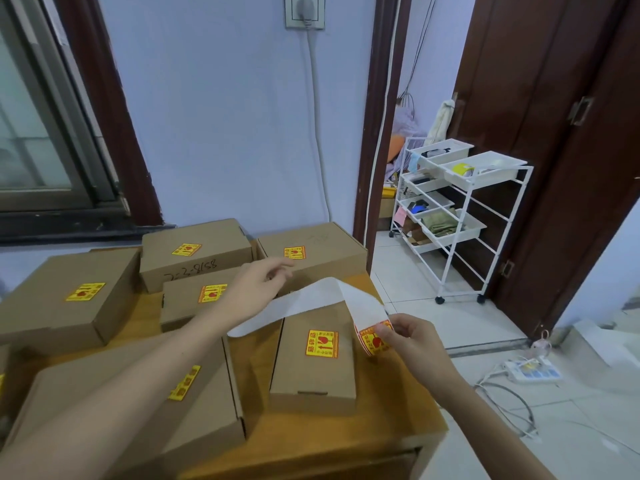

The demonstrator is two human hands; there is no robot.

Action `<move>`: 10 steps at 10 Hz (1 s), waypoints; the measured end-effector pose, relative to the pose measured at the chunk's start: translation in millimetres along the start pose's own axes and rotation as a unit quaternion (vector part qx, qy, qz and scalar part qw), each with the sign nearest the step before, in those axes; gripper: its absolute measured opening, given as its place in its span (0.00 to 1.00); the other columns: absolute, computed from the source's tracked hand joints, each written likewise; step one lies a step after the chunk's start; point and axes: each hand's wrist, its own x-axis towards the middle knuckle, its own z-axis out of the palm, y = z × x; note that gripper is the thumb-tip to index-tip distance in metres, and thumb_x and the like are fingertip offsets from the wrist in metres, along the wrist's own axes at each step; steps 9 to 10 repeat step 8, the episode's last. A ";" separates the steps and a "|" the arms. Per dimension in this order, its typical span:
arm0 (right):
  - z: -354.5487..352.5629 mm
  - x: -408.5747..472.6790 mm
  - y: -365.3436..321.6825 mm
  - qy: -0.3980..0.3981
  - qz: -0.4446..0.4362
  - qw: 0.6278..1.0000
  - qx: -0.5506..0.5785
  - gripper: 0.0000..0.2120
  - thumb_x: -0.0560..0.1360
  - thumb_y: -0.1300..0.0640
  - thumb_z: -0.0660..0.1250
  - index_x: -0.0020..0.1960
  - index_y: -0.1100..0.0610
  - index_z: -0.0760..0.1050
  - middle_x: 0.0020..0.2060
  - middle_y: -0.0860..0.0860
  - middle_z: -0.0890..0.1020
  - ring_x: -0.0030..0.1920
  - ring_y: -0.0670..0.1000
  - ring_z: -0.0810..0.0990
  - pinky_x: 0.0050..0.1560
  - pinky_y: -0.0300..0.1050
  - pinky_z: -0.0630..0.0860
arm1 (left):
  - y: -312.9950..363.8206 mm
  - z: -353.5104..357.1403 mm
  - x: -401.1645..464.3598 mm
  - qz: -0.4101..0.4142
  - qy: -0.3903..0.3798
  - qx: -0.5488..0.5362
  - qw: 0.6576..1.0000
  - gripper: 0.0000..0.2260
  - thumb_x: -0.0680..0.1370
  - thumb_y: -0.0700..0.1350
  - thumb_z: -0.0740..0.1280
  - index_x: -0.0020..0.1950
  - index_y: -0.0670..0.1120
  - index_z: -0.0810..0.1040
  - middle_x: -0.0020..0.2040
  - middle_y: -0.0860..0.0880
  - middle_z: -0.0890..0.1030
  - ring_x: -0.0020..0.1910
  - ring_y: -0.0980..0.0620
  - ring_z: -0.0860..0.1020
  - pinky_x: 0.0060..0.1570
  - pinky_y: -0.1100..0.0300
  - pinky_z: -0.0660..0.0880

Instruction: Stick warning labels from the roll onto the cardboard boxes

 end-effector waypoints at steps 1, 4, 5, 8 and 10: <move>3.9 -10.8 4.2 -0.009 0.001 0.998 -0.055 0.07 0.77 0.50 0.68 0.50 0.52 0.81 0.46 0.48 0.86 0.47 0.47 0.84 0.49 0.46 0.83 | 9.9 0.7 -34.1 -0.005 0.002 -0.014 1.000 0.14 0.82 0.45 0.61 0.65 0.52 0.78 0.58 0.57 0.81 0.59 0.60 0.77 0.62 0.58 0.73; 0.4 -18.0 -4.2 0.029 -0.119 0.894 -0.431 0.15 0.79 0.44 0.61 0.58 0.51 0.77 0.48 0.50 0.82 0.54 0.54 0.73 0.50 0.47 0.60 | 17.7 -6.7 -94.9 -0.011 0.026 -0.002 1.000 0.14 0.82 0.43 0.60 0.65 0.54 0.77 0.58 0.59 0.79 0.59 0.63 0.74 0.60 0.63 0.70; 6.5 -22.4 -6.7 -0.005 -0.129 0.866 -0.483 0.14 0.79 0.45 0.60 0.58 0.49 0.77 0.50 0.49 0.82 0.57 0.53 0.72 0.54 0.49 0.62 | 21.2 -10.9 -100.9 -0.010 0.033 -0.009 0.999 0.14 0.82 0.43 0.61 0.65 0.54 0.77 0.59 0.58 0.80 0.59 0.62 0.74 0.59 0.64 0.70; 12.5 -29.4 -27.9 -0.020 -0.153 0.896 -0.415 0.09 0.77 0.43 0.61 0.44 0.48 0.74 0.38 0.44 0.78 0.45 0.50 0.72 0.47 0.46 0.62 | 26.9 -23.9 -115.4 0.001 0.069 0.023 0.997 0.14 0.82 0.50 0.61 0.67 0.55 0.75 0.60 0.59 0.79 0.50 0.66 0.75 0.47 0.70 0.70; 12.5 -29.4 -27.9 -0.020 -0.153 0.896 -0.415 0.09 0.77 0.43 0.61 0.44 0.48 0.74 0.38 0.44 0.78 0.45 0.50 0.72 0.47 0.46 0.62 | 26.9 -23.9 -115.4 0.001 0.069 0.023 0.997 0.14 0.82 0.50 0.61 0.67 0.55 0.75 0.60 0.59 0.79 0.50 0.66 0.75 0.47 0.70 0.70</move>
